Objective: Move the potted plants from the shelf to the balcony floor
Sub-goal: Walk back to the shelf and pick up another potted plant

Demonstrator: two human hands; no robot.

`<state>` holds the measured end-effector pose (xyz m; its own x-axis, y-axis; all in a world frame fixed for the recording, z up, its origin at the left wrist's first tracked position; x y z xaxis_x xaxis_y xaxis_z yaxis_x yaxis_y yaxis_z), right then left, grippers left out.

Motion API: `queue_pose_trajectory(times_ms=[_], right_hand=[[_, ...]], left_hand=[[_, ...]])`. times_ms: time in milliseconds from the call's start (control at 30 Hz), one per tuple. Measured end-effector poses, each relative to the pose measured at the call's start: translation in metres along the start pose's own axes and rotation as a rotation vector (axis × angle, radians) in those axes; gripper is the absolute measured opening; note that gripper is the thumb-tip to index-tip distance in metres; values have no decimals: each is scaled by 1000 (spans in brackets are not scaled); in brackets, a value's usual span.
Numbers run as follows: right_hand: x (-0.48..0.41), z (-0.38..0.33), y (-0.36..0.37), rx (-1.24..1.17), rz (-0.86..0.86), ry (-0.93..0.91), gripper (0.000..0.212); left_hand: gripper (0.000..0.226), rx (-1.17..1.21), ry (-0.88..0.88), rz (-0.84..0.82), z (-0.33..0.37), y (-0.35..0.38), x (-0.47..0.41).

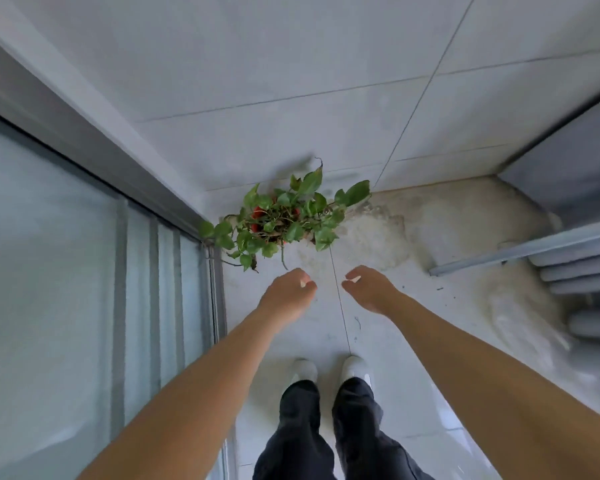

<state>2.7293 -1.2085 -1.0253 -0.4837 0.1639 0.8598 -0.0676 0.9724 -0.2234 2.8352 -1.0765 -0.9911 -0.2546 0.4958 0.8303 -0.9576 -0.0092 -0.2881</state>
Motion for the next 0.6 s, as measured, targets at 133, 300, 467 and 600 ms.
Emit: queue_pose_trajectory(times_ms=[133,300,467,600], right_hand=[[135,24,-52,39,137,69,35],[287,82,-86,-123,361,168,34],[439,175,-55,-364,546,292,37],[569,278,2,-485,632,419,38]], left_hand=[[38,-378,106,-87,112,30,86],[37,-721,326,-161,236,107,170],[31,-1043,537,-285,323,240,260],[33,-1330,697,-431,352,384,354]])
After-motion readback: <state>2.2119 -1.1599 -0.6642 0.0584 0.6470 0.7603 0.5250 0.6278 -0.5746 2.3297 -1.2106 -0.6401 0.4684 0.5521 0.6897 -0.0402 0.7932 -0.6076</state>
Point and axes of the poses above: each hand's wrist, its own x-axis away from the middle knuckle, its own y-axis out of the palm, z = x × y, the point moved 10 cm from there along -x, towards the middle knuckle, and after that the axes turned 15 degrees about -z, right-handed, at the moved point
